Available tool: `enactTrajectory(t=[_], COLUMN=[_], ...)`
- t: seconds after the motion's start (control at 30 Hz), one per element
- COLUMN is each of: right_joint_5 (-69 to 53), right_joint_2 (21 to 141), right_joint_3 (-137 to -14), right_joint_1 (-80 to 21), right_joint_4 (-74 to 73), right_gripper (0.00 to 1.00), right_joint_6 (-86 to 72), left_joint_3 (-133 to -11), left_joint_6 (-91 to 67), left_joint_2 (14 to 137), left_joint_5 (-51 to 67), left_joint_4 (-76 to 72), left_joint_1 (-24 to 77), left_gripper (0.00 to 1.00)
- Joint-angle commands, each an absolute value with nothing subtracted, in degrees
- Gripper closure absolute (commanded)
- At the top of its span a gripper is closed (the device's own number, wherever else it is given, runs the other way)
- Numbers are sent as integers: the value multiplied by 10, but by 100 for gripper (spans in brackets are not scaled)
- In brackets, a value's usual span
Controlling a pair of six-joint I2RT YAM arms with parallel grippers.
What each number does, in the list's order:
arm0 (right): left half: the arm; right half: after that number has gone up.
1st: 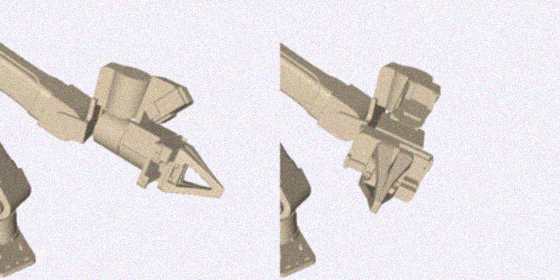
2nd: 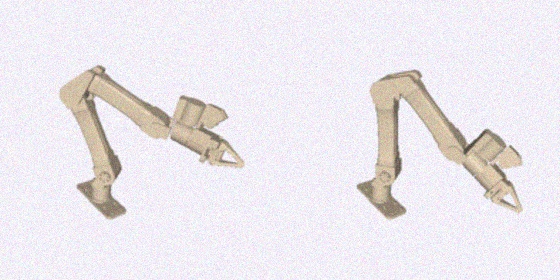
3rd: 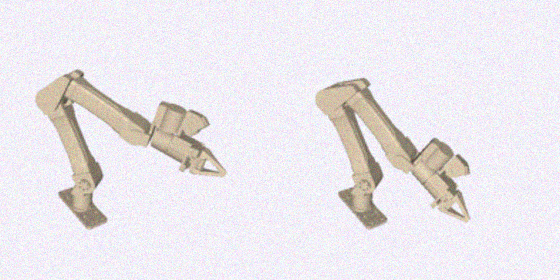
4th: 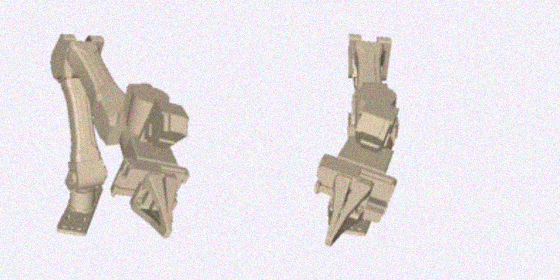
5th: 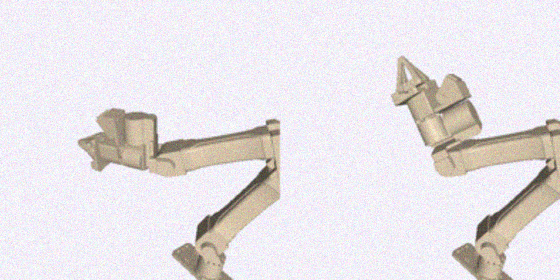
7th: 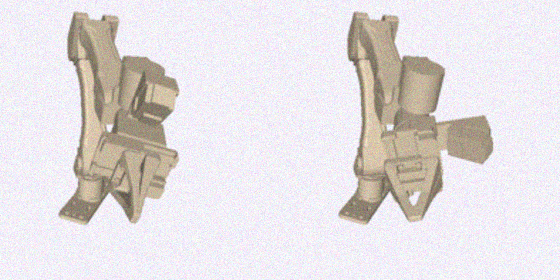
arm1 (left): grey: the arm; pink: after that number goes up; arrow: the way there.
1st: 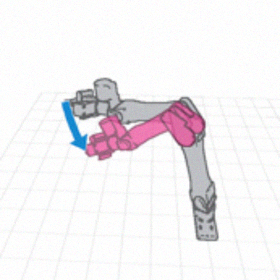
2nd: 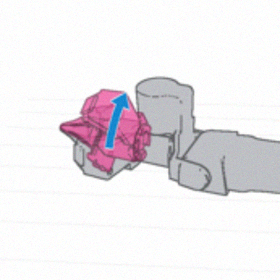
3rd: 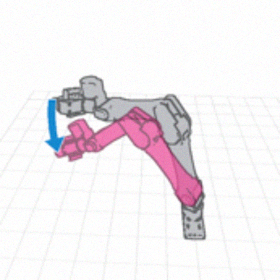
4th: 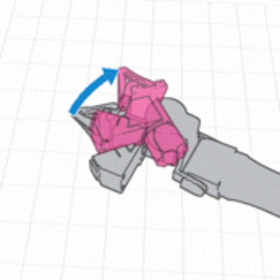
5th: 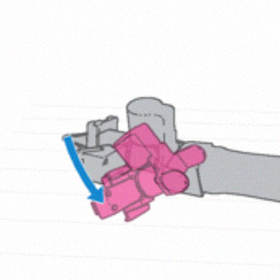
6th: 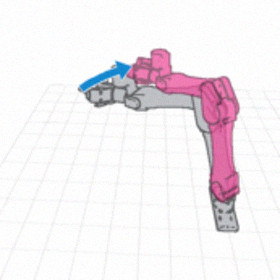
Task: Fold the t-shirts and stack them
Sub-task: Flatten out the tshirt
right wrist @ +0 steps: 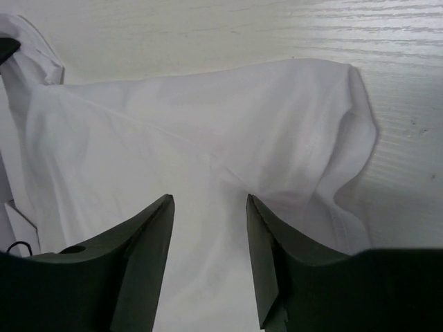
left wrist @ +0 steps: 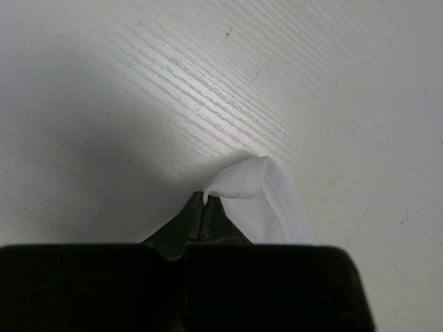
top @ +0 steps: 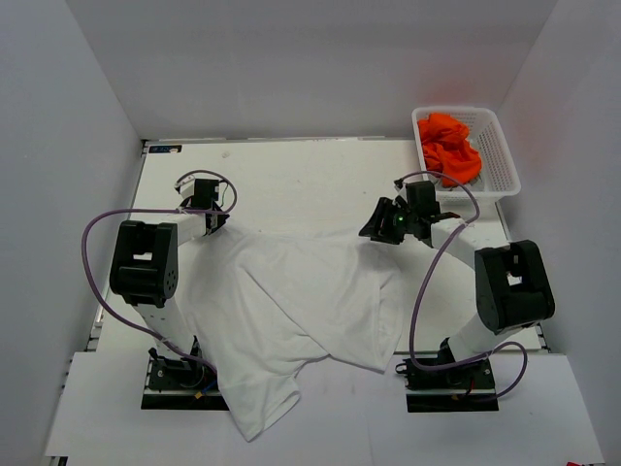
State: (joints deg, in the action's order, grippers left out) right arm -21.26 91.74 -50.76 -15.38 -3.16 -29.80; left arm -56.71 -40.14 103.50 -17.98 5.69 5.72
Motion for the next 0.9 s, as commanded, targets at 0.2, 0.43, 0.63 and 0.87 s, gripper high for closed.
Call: enactTrajectory(t=[0.2,0.43,0.63,0.87], right_joint_5=[-216,-163,-219,-306], right_joint_2=[926,906,932,955], right_joint_3=[-501,-469,-459,-456], right_joint_1=[-136,-117,-112,-116], right_joint_4=[-73,-76,-29,34], right_gripper=[42,40,39,38], right_joint_6=[-283,-270,-254,-243], left_joint_3=[-556,-556,-556,-556], left_joint_6=[-403,-403,-403,-403], left_joint_2=[1014,1014,1014,1020], left_joint_5=[-184,-184,-184,-184], left_joint_4=[73,73,73,73], left_joint_1=[55,55,55,55], left_gripper=[100,100,100,100])
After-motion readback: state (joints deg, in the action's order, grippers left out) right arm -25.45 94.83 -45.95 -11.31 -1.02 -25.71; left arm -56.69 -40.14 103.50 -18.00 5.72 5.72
